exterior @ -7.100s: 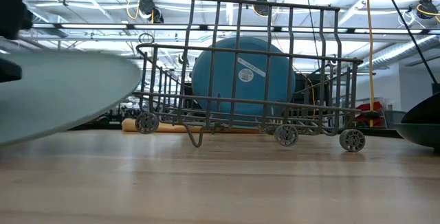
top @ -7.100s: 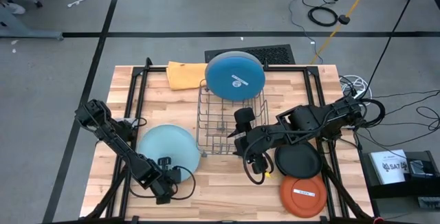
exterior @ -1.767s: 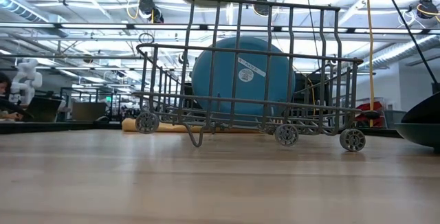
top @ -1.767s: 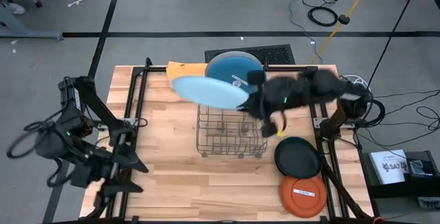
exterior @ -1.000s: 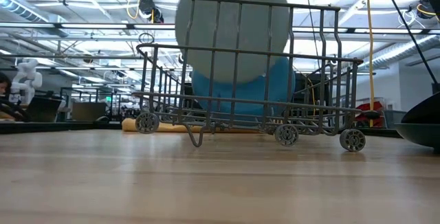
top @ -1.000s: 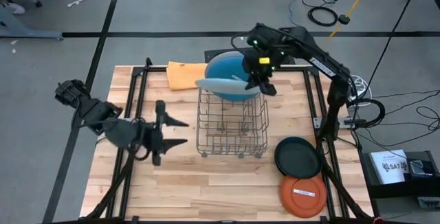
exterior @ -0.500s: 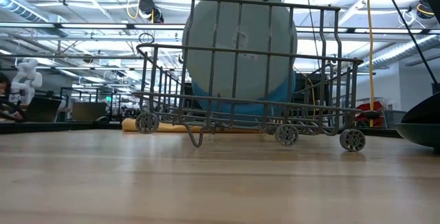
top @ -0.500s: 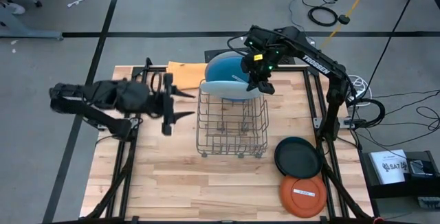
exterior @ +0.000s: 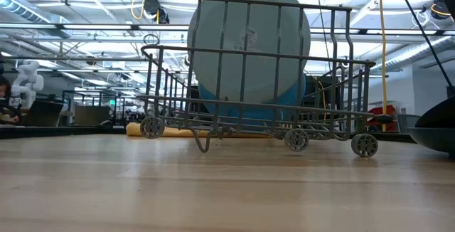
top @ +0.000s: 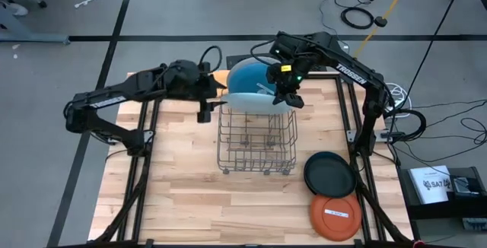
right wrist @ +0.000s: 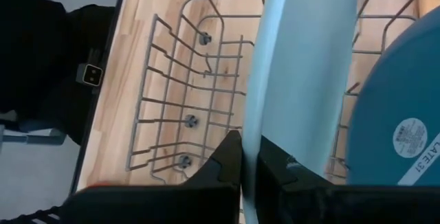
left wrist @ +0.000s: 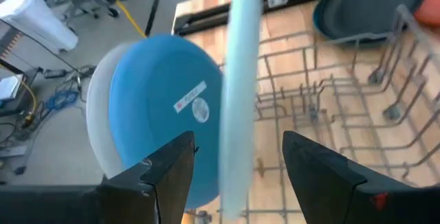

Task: Sort dishes
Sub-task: Put the light blue plate into the dish rack

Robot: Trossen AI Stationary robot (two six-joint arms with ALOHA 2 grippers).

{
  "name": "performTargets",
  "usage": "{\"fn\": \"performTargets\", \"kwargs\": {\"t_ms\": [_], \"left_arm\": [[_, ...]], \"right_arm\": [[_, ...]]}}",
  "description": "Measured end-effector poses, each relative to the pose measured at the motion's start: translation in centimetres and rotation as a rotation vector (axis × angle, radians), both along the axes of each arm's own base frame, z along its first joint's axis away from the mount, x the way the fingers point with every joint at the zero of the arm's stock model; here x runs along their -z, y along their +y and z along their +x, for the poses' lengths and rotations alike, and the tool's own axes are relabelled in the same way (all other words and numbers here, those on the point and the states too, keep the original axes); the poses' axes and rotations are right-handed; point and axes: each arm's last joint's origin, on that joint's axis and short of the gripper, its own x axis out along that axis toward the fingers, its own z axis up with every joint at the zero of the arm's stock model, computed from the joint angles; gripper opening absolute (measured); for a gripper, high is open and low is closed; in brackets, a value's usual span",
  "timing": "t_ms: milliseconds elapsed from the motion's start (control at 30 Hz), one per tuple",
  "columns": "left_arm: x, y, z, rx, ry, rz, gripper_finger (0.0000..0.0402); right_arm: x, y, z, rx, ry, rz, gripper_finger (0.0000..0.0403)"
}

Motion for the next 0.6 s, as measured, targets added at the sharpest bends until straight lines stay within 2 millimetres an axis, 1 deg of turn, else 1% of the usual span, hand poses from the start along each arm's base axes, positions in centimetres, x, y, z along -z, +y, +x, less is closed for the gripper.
{"fn": "performTargets", "kwargs": {"t_ms": [67, 200, 333, 433, 600], "left_arm": [[0.3, 0.7, 0.1, 0.015, 0.020, -0.008, 0.0223], [0.4, 1.3, -0.3, 0.145, 0.012, -0.065, 0.0223], [0.9, 2.3, 0.0, 0.162, 0.023, -0.081, 0.0223], [1.7, 2.9, 0.8, 0.199, 0.037, -0.132, 0.0223], [3.5, 4.2, 2.4, 0.162, 0.096, -0.144, 0.0220]], "right_arm": [[-0.3, 0.3, -0.2, -0.003, -0.005, -0.001, 0.0004], [-0.8, 0.7, -0.6, -0.004, -0.017, -0.006, 0.0004], [-1.2, 1.0, -1.0, -0.005, -0.031, -0.013, 0.0004], [-1.3, 1.0, -1.1, -0.001, -0.032, -0.014, 0.0004], [-1.3, 1.5, -0.9, -0.011, -0.029, -0.012, 0.0004]]}}
